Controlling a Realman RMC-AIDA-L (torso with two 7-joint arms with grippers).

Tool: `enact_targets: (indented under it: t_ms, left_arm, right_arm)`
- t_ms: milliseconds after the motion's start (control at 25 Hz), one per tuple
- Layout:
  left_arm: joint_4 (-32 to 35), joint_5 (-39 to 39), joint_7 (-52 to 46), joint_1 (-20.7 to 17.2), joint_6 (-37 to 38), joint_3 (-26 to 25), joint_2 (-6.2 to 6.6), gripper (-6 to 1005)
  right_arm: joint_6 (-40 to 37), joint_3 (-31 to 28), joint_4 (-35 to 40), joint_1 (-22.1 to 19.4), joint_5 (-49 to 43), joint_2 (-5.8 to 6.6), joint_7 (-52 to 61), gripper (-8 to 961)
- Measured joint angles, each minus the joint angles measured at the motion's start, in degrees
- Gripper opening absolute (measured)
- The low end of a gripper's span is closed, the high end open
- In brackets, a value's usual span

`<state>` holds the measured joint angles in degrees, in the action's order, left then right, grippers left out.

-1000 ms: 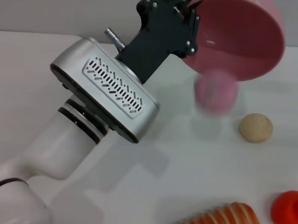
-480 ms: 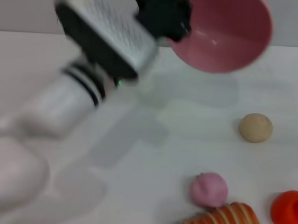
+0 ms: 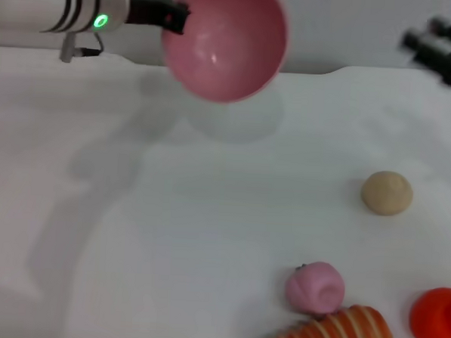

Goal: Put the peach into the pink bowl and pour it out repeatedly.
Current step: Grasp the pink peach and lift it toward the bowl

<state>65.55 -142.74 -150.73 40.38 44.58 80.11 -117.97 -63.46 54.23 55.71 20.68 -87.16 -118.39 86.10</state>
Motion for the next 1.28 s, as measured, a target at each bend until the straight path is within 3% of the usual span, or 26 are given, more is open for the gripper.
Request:
enact_targets:
  t_ms: [200, 280, 400, 640, 920, 1280]
  left_arm:
    - [-2.1, -0.3, 0.3, 1.0, 0.2, -2.1, 0.2, 35]
    - [-2.1, -0.6, 0.3, 1.0, 0.2, -2.4, 0.24, 34]
    - [-2.1, -0.9, 0.3, 1.3, 0.1, -2.6, 0.29, 34]
    - [-2.7, -1.5, 0.3, 1.8, 0.8, -2.7, 0.28, 34]
    - [-2.8, -1.5, 0.3, 1.5, 1.0, -2.7, 0.22, 35]
    - [-3.1, -1.5, 0.4, 1.4, 0.8, -2.8, 0.2, 35]
  right_arm:
    - [-22.1, 0.4, 18.4, 4.1, -29.4, 0.07, 28.6, 445]
    - [-30.8, 1.5, 21.1, 7.4, -36.5, 0.0, 33.8, 443]
    - [-36.0, 7.9, 21.0, 10.8, -40.8, -0.16, 35.7, 439]
    - [-28.8, 21.7, 12.2, 15.4, -50.1, -0.41, 38.8, 430]
    - [-24.9, 26.4, 2.0, 19.5, -50.3, -0.44, 38.4, 421]
    - [-23.4, 29.3, 1.4, 19.5, -50.0, -0.57, 37.9, 409]
